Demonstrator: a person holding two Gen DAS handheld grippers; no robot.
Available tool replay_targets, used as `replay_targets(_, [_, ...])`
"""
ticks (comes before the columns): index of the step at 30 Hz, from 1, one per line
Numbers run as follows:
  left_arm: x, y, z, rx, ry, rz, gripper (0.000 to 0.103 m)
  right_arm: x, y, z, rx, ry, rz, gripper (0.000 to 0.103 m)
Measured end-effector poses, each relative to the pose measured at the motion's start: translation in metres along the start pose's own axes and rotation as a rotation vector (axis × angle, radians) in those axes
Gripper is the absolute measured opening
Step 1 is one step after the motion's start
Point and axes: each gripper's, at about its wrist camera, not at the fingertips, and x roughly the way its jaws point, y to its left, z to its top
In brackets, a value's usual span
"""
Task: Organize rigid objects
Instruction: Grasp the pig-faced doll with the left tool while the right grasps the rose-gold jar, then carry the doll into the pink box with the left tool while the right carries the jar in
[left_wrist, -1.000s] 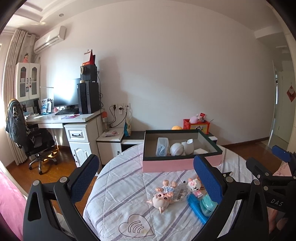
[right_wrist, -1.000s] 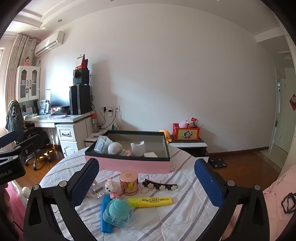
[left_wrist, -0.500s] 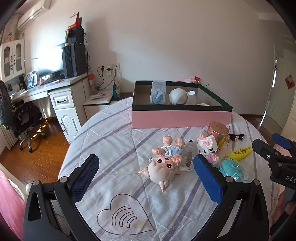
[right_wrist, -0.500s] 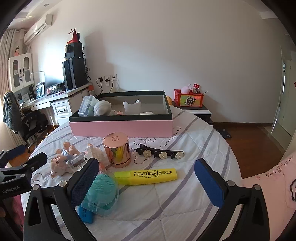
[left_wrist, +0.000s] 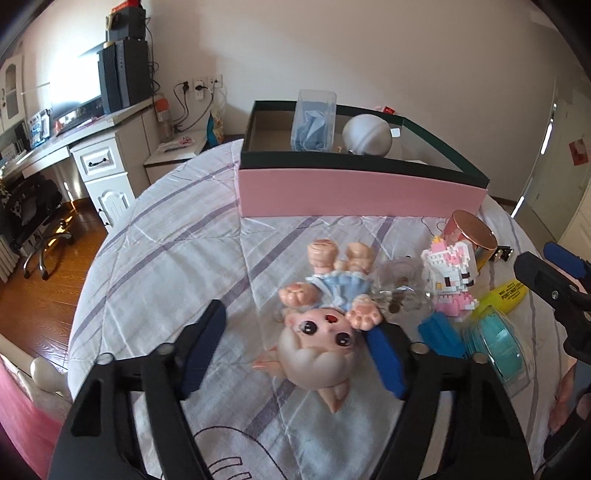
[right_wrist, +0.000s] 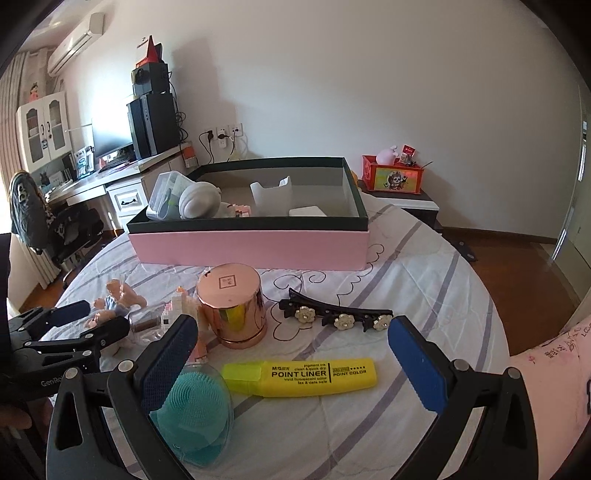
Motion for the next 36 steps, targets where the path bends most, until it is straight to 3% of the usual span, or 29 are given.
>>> replay_targets(5, [0.001,0.004,0.0,-0.011,-0.009,-0.008,0.055,0.022,0.015,0.015,-0.06,0.053,-0.002,0.103])
replay_targets(7, [-0.003,0.007,0.0,-0.017,-0.031,0.008,0.044,0.036,0.023,0.019,-0.098,0.095,-0.019,0.103])
replay_targets(10, [-0.005,0.01,0.003,-0.01,-0.042,0.049,0.043,0.049,0.028,0.024,-0.116,0.138,-0.003,0.102])
replay_targets(12, [-0.002,0.014,0.004,-0.017,-0.029,0.035,0.043,0.054,0.029,0.027,-0.112,0.15,0.021,0.097])
replay_targets(15, [-0.002,0.017,0.005,-0.022,-0.031,0.022,0.043,0.057,0.025,0.031,-0.071,0.165,0.094,0.088])
replay_targets(17, [-0.002,0.019,0.006,-0.029,-0.031,0.011,0.043,0.057,0.022,0.031,-0.042,0.173,0.149,0.062])
replay_targets(18, [-0.002,0.02,0.006,-0.029,-0.031,0.008,0.043,0.057,0.02,0.031,-0.023,0.177,0.17,0.059])
replay_targets(24, [-0.001,0.019,0.006,-0.021,-0.029,0.017,0.043,0.061,0.012,0.027,0.024,0.197,0.199,0.059])
replay_targets(30, [-0.002,0.018,0.005,-0.016,-0.033,0.023,0.043,0.061,0.021,0.03,-0.027,0.183,0.172,0.051])
replay_targets(36, [-0.002,0.016,0.004,-0.018,-0.032,0.031,0.043,0.061,0.01,0.022,0.026,0.215,0.161,0.051])
